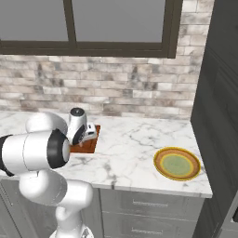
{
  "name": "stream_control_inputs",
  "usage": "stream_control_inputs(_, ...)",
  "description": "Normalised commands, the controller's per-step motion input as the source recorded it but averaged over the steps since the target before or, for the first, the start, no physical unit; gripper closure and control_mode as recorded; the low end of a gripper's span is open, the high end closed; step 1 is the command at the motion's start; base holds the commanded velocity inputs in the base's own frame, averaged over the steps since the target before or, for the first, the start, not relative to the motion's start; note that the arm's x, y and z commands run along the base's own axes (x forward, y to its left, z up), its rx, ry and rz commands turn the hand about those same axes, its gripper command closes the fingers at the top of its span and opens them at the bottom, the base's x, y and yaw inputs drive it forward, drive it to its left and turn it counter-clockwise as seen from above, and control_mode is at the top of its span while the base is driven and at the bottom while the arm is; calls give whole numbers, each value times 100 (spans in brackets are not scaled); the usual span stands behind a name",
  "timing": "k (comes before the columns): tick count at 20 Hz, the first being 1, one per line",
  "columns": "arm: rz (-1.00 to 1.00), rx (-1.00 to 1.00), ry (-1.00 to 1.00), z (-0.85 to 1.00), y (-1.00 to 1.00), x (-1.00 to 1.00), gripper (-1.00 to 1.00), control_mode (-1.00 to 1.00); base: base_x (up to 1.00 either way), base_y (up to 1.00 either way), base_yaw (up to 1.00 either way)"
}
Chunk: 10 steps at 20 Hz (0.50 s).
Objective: Pick the steak from the plate and place it on the cutting board. Then pick the condiment bottle from the cabinet and place it next to the cutting board.
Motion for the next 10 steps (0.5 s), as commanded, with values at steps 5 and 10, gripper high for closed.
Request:
stream_control_inputs(5, 0, 2, 0, -38, 5, 20, 100, -100, 0, 0, 0)
stream_control_inputs(10, 0, 0, 0, -34, 10, 22, 100, -100, 0, 0, 0)
